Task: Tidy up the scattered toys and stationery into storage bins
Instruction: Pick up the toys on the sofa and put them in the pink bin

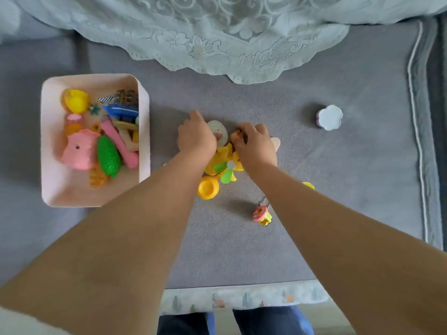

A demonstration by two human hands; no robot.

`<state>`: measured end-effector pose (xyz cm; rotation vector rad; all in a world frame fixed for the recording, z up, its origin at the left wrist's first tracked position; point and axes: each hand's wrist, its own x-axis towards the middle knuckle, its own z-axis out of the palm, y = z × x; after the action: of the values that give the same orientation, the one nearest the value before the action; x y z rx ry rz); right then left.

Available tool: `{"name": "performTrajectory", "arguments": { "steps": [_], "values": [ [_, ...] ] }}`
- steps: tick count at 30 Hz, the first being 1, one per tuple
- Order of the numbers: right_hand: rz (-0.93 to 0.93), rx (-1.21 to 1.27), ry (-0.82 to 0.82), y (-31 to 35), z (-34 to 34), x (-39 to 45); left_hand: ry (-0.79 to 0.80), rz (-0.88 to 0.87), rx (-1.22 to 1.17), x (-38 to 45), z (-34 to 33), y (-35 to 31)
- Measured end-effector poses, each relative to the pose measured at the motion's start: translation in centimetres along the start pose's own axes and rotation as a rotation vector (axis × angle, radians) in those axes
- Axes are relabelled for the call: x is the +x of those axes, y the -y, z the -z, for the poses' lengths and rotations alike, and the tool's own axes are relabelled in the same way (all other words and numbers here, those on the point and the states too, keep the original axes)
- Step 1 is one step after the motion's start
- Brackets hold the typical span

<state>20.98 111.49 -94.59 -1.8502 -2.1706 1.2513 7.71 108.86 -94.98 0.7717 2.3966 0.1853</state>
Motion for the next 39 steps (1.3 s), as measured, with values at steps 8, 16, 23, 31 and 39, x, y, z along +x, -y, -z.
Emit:
{"name": "performTrajectory", "arguments": {
  "steps": [8,16,23,31,39],
  "values": [
    [-0.077,-0.141,-0.003,2.3,0.3,0.4,-0.133,-0.094,-0.097,-2.6,1.0,-0.7],
    [0.2,0.281,-0.126,9.8,-1.1,-1.9,-0.436,-0.129,-0.253,-4.6,8.2,3.8],
    [0.158,0.183,0.267,17.0,-5.4,-4.1,-0.316,0.054,-0.305,-6.0,12.3,10.5],
    [0.109,0.127,0.149,17.2,-6.6,-4.3,-0.353,-0.059,0.095,-4.4,12.2,12.5],
    [0.003,0.176,0.023,10.8,-1.3,-2.4,-0.293,-0.403,0.093,-4.7,7.6,3.9]
  ]
}}
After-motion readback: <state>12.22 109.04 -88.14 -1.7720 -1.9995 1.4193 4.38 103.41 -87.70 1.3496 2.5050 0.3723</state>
